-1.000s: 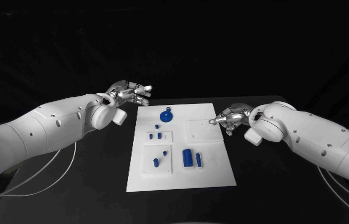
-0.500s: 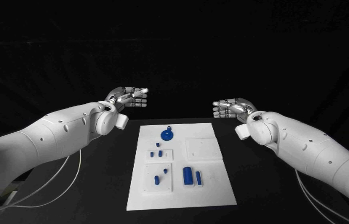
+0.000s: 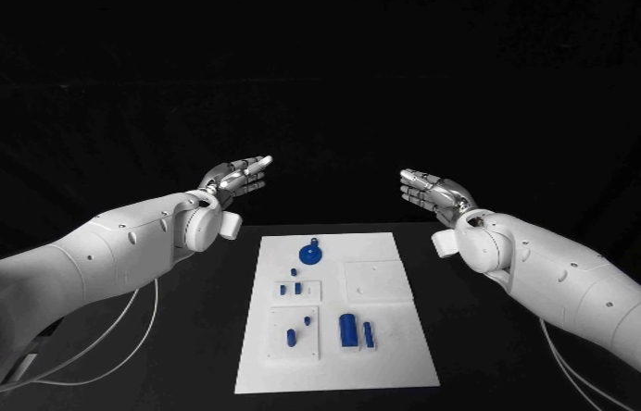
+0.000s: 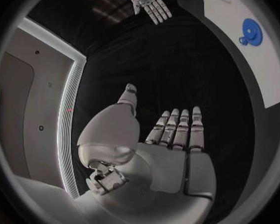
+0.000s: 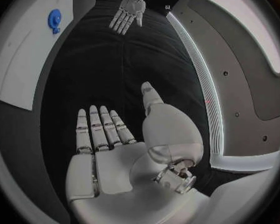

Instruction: Assemble the parts on the task board

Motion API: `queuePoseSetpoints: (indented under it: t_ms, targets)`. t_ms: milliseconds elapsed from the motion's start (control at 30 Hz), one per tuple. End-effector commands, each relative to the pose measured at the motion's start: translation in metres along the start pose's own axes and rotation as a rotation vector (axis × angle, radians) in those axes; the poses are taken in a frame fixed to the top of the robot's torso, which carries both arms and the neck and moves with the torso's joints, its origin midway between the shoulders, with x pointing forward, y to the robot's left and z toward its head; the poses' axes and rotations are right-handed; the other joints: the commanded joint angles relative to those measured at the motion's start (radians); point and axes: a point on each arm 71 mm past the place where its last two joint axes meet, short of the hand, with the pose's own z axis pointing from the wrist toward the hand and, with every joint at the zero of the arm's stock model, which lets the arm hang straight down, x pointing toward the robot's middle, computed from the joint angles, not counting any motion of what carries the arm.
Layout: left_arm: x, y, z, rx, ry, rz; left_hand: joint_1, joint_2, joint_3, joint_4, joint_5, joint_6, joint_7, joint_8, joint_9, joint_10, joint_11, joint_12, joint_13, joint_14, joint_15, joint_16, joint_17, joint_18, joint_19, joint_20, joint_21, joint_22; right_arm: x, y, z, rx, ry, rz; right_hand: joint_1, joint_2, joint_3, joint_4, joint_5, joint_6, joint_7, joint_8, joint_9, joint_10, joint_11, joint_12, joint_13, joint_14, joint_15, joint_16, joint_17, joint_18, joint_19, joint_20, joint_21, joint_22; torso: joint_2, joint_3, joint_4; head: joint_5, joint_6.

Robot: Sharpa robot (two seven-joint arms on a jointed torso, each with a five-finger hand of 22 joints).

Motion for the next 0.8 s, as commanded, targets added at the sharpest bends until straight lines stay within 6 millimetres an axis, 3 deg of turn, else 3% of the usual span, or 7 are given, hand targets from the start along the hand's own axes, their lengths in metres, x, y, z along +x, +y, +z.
queuePoseSetpoints:
  t_ms: [33,67,167,233,600,800]
  targets:
    - [0.007,0.002,-0.003,0.009,-0.013,-0.007,-0.344,-0.036,0.070,-0.010,-0.024,-0.416,-0.058,-0.028,-0.028,-0.472,-0.061,-0.028,-0.028,-0.443,-0.067,-0.029,-0.029,-0.069,-0.464,-0.102,-0.033,-0.033,0.005,0.005,-0.001,-0.022,-0.017,0.009,-0.986,-0.045,0.031,0.073,-0.174,-0.396,-0.066,-0.027,-0.026,-0.479,-0.077,-0.029,-0.028,-0.482,-0.075,-0.031,-0.029,-0.080,-0.370,-0.115,-0.034,-0.030,-0.008,-0.0069,0.0190,-0.021,0.014]
    - [0.010,0.004,-0.005,0.011,-0.017,-0.010,-1.051,-0.036,0.070,-0.010,-0.024,-0.416,-0.058,-0.028,-0.028,-0.472,-0.061,-0.028,-0.028,-0.443,-0.067,-0.029,-0.029,-0.069,-0.464,-0.102,-0.033,-0.033,0.007,0.006,-0.002,-0.028,-0.021,0.010,-0.986,-0.045,0.031,0.073,-0.174,-0.396,-0.066,-0.027,-0.026,-0.479,-0.077,-0.029,-0.028,-0.482,-0.075,-0.031,-0.029,-0.080,-0.370,-0.115,-0.034,-0.030,-0.010,-0.0087,0.0246,-0.027,0.018]
    - [0.022,0.008,-0.012,0.019,-0.032,-0.024,-1.051,-0.036,0.070,-0.010,-0.024,-0.416,-0.058,-0.028,-0.028,-0.472,-0.061,-0.028,-0.028,-0.443,-0.067,-0.029,-0.029,-0.069,-0.464,-0.102,-0.033,-0.033,0.015,0.010,-0.007,-0.053,-0.042,0.018,-0.986,-0.045,0.031,0.073,-0.174,-0.396,-0.066,-0.027,-0.026,-0.479,-0.077,-0.029,-0.028,-0.482,-0.075,-0.031,-0.029,-0.080,-0.370,-0.115,-0.034,-0.030,-0.016,-0.0131,0.0376,-0.041,0.028]
    - [0.030,0.011,-0.018,0.024,-0.043,-0.034,-1.051,-0.036,0.070,-0.010,-0.024,-0.416,-0.058,-0.028,-0.028,-0.472,-0.061,-0.028,-0.028,-0.443,-0.067,-0.029,-0.029,-0.069,-0.464,-0.102,-0.033,-0.033,0.021,0.013,-0.011,-0.068,-0.058,0.024,-0.986,-0.045,0.031,0.073,-0.174,-0.396,-0.066,-0.027,-0.026,-0.479,-0.077,-0.029,-0.028,-0.482,-0.075,-0.031,-0.029,-0.080,-0.370,-0.115,-0.034,-0.030,-0.017,-0.0140,0.0402,-0.044,0.030]
    - [0.089,0.020,-0.073,0.051,-0.132,-0.096,-1.051,-0.036,0.070,-0.010,-0.024,-0.416,-0.058,-0.028,-0.028,-0.472,-0.061,-0.028,-0.028,-0.443,-0.067,-0.029,-0.029,-0.069,-0.464,-0.102,-0.033,-0.033,0.067,0.016,-0.060,-0.102,-0.179,0.062,-0.986,-0.045,0.031,0.073,-0.174,-0.396,-0.066,-0.027,-0.026,-0.479,-0.077,-0.029,-0.028,-0.482,-0.075,-0.031,-0.029,-0.080,-0.370,-0.115,-0.034,-0.030,-0.017,-0.0140,0.0403,-0.044,0.030]
    - [0.105,0.018,-0.094,0.056,-0.160,-0.109,-1.051,-0.036,0.070,-0.010,-0.024,-0.416,-0.058,-0.028,-0.028,-0.472,-0.061,-0.028,-0.028,-0.443,-0.067,-0.029,-0.029,-0.069,-0.464,-0.102,-0.033,-0.033,0.081,0.013,-0.083,-0.084,-0.221,0.066,-0.986,-0.045,0.031,0.073,-0.174,-0.396,-0.066,-0.027,-0.026,-0.479,-0.077,-0.029,-0.028,-0.482,-0.075,-0.031,-0.029,-0.080,-0.370,-0.115,-0.034,-0.030,-0.017,-0.0140,0.0403,-0.044,0.030]
